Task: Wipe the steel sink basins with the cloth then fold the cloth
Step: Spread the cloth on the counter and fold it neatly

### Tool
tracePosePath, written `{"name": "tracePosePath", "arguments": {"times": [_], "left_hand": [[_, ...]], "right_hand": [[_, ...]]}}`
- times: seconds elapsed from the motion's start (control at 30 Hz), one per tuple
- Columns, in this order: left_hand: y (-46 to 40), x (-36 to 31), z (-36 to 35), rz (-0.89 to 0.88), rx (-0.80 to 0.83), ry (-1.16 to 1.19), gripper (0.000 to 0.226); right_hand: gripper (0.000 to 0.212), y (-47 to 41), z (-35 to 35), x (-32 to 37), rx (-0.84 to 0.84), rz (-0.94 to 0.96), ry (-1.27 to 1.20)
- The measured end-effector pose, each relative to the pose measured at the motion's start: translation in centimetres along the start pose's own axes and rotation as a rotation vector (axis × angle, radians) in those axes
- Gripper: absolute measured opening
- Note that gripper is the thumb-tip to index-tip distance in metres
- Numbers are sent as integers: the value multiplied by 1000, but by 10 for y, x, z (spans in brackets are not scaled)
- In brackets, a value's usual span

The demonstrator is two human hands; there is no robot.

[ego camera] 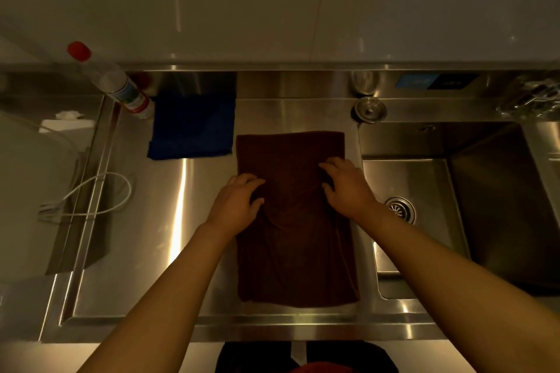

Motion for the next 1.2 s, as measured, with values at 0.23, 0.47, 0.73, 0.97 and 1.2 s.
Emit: {"name": "tracePosePath", "arguments": {"times": [0.23, 0.47, 0.73, 0.97, 1.2], "left_hand": [[18, 3, 2, 51, -119, -5, 17], [24, 7, 27, 349, -223, 505, 18], [13, 5, 61, 355, -304, 645, 19], [-11, 1, 76, 301, -432, 596, 18], [-43, 9, 78, 310, -494, 597, 22]], "right_hand": [[22, 29, 2, -6, -19, -46, 120], [9, 38, 23, -24, -10, -265, -300], [20, 34, 57, -47, 38, -407, -730], [31, -4, 72, -45, 23, -376, -688], [23, -53, 62, -52, -55, -395, -524]]}}
Point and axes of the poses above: each hand's wrist, its own y-axis away from the middle knuckle, its own z-axis out of the back of the hand, x = y × z, the point moved 7 cm from there along -y, towards the middle knuckle, and after that the axes turned 9 degrees about y, right-handed, at the moved point
